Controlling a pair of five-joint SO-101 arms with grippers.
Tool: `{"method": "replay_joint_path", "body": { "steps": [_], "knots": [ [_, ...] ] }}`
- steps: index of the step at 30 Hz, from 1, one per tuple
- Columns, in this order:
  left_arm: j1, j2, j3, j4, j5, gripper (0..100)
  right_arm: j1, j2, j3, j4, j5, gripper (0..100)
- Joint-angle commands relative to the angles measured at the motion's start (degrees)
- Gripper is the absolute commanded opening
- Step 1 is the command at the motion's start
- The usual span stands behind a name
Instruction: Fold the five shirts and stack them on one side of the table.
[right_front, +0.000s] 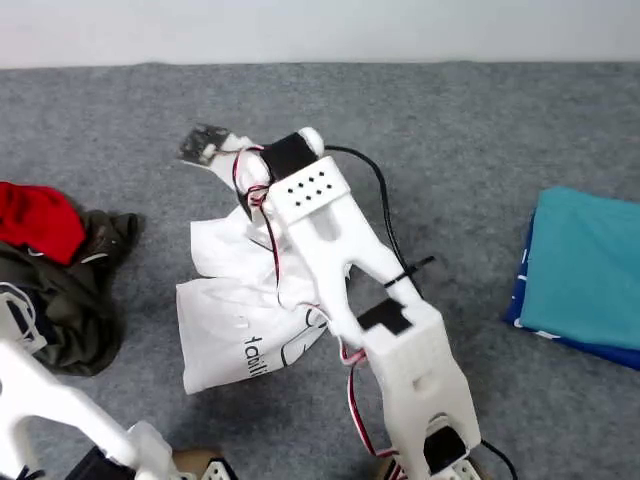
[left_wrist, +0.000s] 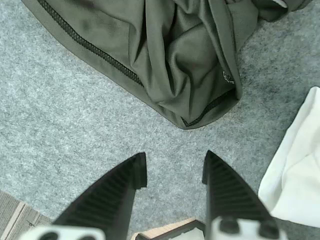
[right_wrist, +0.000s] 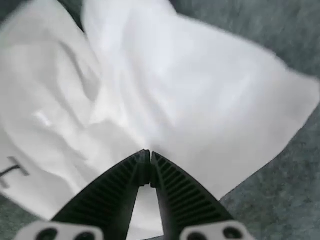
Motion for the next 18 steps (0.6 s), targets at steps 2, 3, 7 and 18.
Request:
{"method": "replay_joint_path", "body": {
  "steps": [2, 3, 7, 18],
  "knots": [
    [-0.18, -1.85, -0.22, -0.62, -0.44, 19, 12.44, 4.62, -2.11, 1.71, 0.44, 1.0],
    [-0.18, -1.85, -0.22, -0.62, -0.44, 19, 15.25, 5.58, -2.11, 2.07, 0.53, 1.0],
    [-0.18, -1.85, -0.22, -0.62, -0.44, 19, 25.98, 7.08, -2.11, 2.51, 0.70, 1.0],
    [0.09, -1.85, -0.22, -0.70, -0.44, 19, 26.68, -8.92, -2.20, 2.51, 3.16, 1.2]
  ]
}}
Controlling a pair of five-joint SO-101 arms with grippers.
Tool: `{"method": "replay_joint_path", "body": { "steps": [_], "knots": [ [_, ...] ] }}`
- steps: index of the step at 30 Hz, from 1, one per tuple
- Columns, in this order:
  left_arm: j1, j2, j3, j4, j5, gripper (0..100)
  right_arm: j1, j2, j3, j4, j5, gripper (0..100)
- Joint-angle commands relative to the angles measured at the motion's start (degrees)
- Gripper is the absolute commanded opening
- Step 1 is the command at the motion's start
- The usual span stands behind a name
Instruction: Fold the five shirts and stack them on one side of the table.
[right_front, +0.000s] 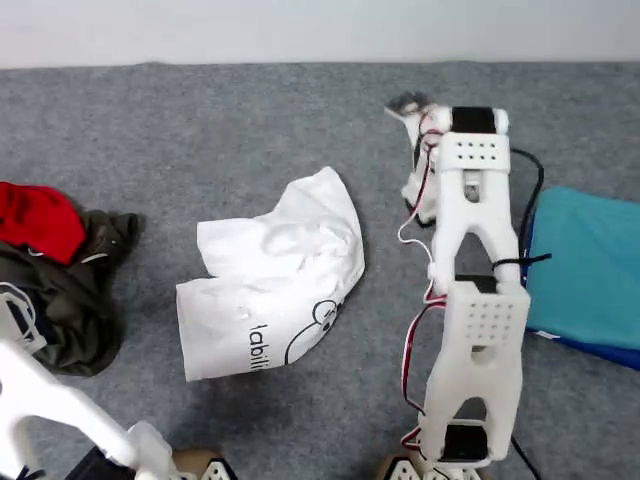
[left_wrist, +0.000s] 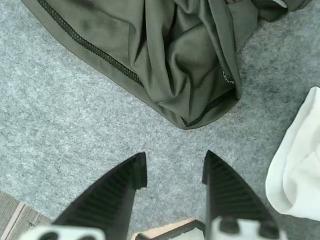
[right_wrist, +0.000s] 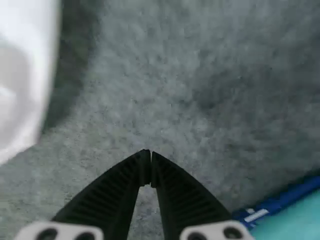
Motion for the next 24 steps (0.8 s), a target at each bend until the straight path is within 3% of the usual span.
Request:
{"method": "replay_joint_path", "body": {
  "steps": [1, 6, 11, 16, 24],
  "knots": [
    [0.09, -1.85, -0.22, -0.70, -0.44, 19, -6.81, -10.95, -2.20, 2.07, 0.53, 1.3],
    [0.09, -1.85, -0.13, -0.97, -0.44, 19, -19.56, -13.58, -2.20, 1.89, 0.00, 11.0],
    [0.09, -1.85, -0.13, -0.97, -0.44, 19, -27.12, -11.56, -2.20, -0.75, -9.85, 18.9],
    [0.09, -1.85, -0.13, -0.97, -0.44, 19, -31.87, -8.48, -2.20, -1.27, -13.45, 23.2],
    [0.09, -1.85, -0.13, -0.97, -0.35, 19, -33.01, -5.76, -2.20, -1.19, -10.64, 23.2]
  ]
}}
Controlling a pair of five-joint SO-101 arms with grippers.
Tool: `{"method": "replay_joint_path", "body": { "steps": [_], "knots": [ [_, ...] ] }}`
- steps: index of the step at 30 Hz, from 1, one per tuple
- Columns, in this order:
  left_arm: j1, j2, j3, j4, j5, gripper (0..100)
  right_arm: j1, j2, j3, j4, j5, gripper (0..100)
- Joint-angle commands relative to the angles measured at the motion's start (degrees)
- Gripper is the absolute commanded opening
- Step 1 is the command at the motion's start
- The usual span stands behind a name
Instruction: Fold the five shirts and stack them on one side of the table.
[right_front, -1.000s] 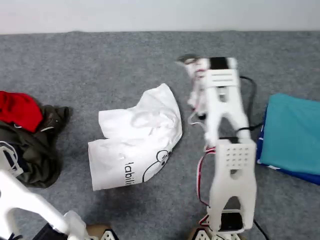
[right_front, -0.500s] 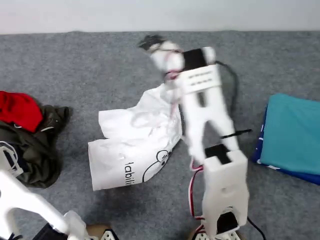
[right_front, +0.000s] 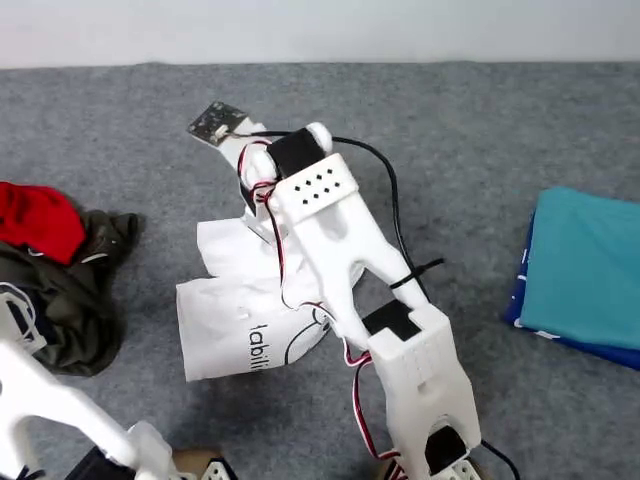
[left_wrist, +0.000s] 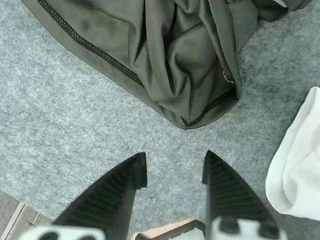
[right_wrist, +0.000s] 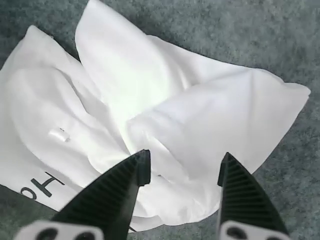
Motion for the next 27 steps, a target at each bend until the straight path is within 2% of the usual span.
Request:
{"method": "replay_joint_path", "body": {
  "steps": [1, 11, 17, 24, 27],
  "knots": [
    [0.09, -1.85, -0.13, -0.97, -0.35, 19, -0.48, 0.22, -2.20, -0.48, 2.37, 23.2],
    [0.09, -1.85, -0.13, -0.88, -0.35, 19, 0.04, 7.43, -2.20, -9.80, 2.99, 22.4],
    [0.09, -1.85, -0.13, -0.70, -0.35, 19, 3.21, 9.19, -2.20, -17.19, 3.08, 0.4],
    [0.53, -1.93, -0.48, -0.70, -0.35, 19, 9.19, 4.79, -10.20, -13.23, 4.84, 1.1],
    [3.60, -2.02, -0.57, -0.35, -0.44, 19, 12.44, 3.38, -15.65, -8.57, 6.95, 1.1]
  ]
}}
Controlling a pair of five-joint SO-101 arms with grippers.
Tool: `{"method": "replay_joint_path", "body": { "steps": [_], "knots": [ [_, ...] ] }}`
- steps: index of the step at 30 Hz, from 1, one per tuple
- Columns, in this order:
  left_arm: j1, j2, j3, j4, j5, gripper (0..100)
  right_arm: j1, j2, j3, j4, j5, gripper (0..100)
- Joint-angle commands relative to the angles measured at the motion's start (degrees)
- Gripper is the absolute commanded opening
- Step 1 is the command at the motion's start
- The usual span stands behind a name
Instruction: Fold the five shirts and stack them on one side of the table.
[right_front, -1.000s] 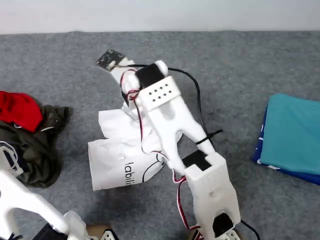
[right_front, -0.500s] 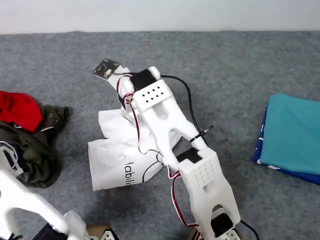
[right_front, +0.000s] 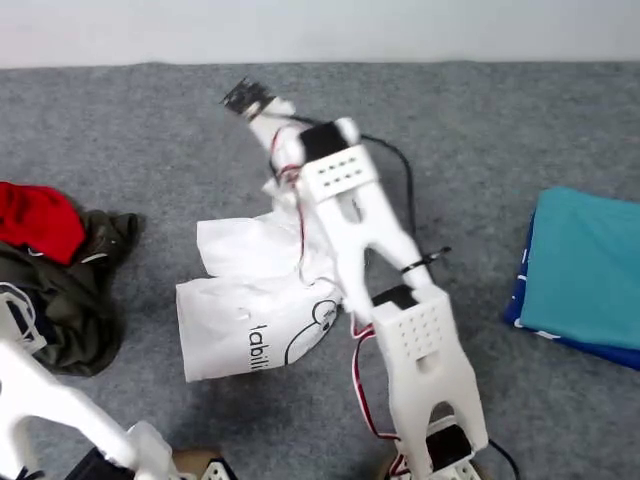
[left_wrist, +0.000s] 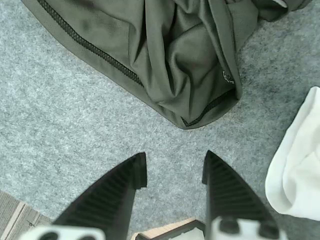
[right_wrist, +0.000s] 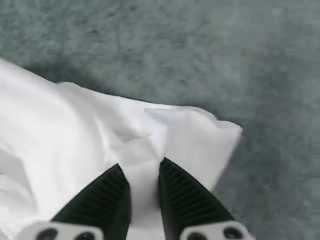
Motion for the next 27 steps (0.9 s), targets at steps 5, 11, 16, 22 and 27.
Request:
{"method": "replay_joint_path", "body": {
  "steps": [5, 11, 16, 22, 27],
  "knots": [
    [12.92, -8.00, -0.48, 0.53, -0.62, 13, 10.24, -8.31, -17.41, 13.41, 1.93, 1.1],
    [29.80, -15.47, -0.13, -1.41, -0.62, 12, 19.12, -11.56, -21.01, 15.43, 1.93, 1.1],
    [36.92, -11.96, -0.22, -4.31, -0.62, 12, 24.92, -14.64, -17.58, 15.52, 1.93, 1.1],
    [43.16, -1.76, -0.48, -6.77, -0.88, 16, 28.09, -19.12, -5.89, 15.43, 2.73, 1.1],
    [50.37, 6.24, -0.66, -13.19, -0.88, 22, 26.68, -20.00, 1.32, 15.34, 6.51, 1.1]
  ]
}}
